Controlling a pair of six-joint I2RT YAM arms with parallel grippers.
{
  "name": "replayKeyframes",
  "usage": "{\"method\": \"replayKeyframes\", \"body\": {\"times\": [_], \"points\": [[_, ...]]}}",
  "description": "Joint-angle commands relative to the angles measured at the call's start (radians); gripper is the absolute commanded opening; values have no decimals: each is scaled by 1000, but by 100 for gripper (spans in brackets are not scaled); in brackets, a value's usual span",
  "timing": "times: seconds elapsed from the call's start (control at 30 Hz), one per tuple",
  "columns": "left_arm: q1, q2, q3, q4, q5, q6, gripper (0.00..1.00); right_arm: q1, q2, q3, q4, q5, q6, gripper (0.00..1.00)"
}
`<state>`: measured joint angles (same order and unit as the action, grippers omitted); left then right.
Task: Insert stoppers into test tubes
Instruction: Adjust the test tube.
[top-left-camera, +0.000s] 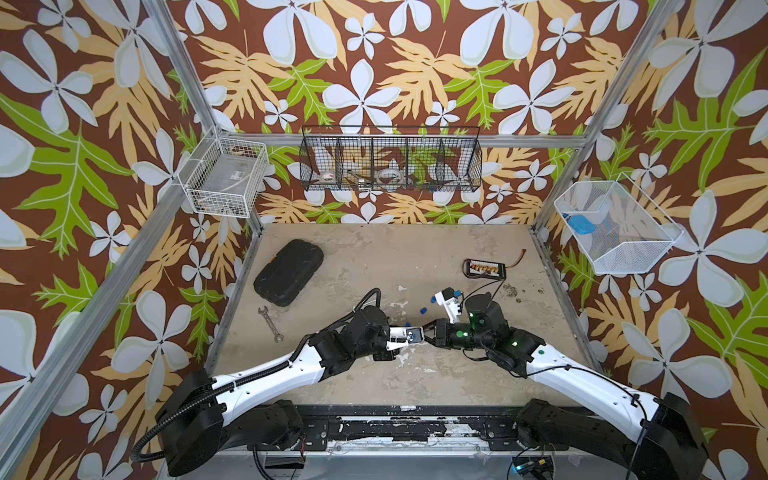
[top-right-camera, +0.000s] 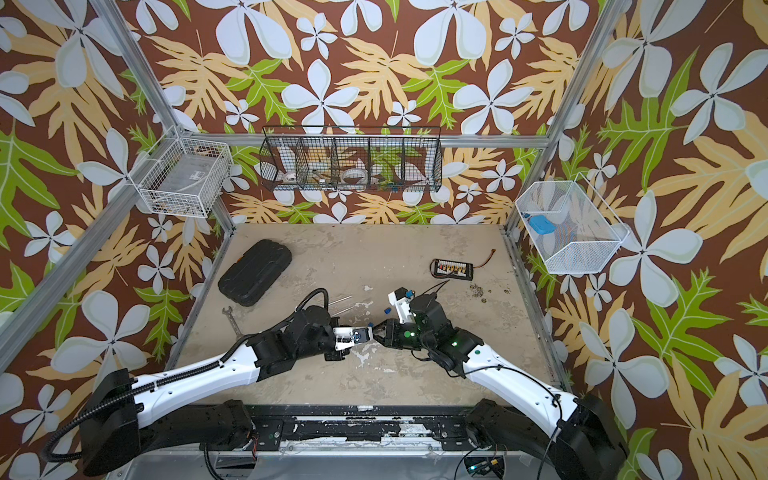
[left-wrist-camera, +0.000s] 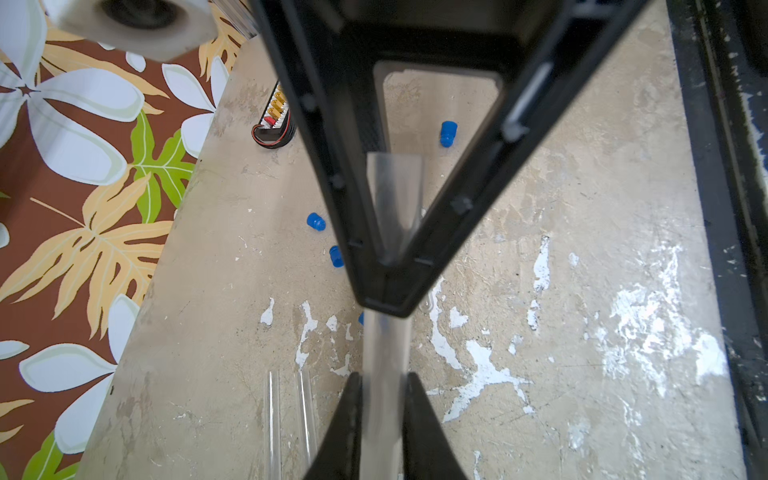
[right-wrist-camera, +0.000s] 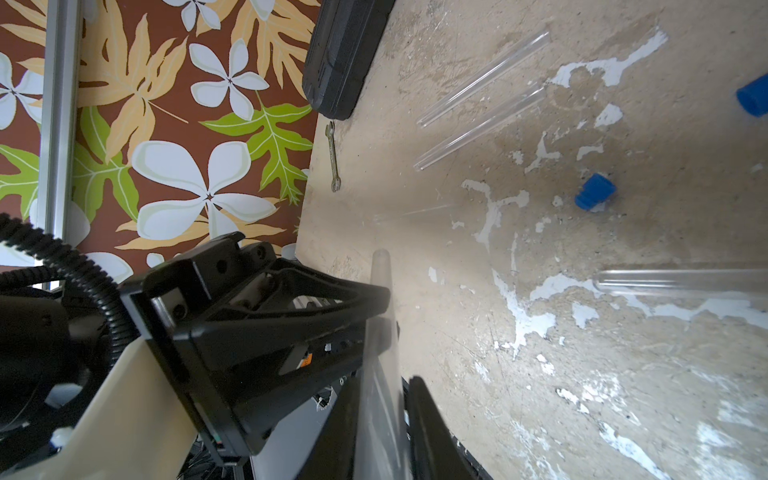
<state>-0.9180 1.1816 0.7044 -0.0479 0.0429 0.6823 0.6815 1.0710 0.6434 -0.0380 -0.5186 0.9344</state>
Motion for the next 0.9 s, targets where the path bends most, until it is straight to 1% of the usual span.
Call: {"method": "replayKeyframes", "body": {"times": [0.0, 0.17, 0.4, 0.53, 0.6, 0.7, 0.87], "points": [[-1, -4, -2, 32, 11, 0, 13, 1, -3, 7, 11, 0, -3, 22], [-1, -4, -2, 33, 11, 2, 13, 3, -5, 9, 10, 0, -3, 18], [-1, -4, 0, 35, 12, 1, 13, 3, -11, 10, 3, 5, -2, 17], [0, -3, -2, 34, 11, 1, 14, 3, -13, 11, 3, 3, -2, 14], [1, -2, -3, 35, 9, 0, 15, 3, -16, 10, 6, 0, 1, 11], [-1, 1, -5, 35, 9, -4, 19, 4, -17, 10, 6, 0, 2, 10], [-1, 7, -8, 41, 9, -9, 31, 3, -21, 12, 7, -6, 5, 10]]}}
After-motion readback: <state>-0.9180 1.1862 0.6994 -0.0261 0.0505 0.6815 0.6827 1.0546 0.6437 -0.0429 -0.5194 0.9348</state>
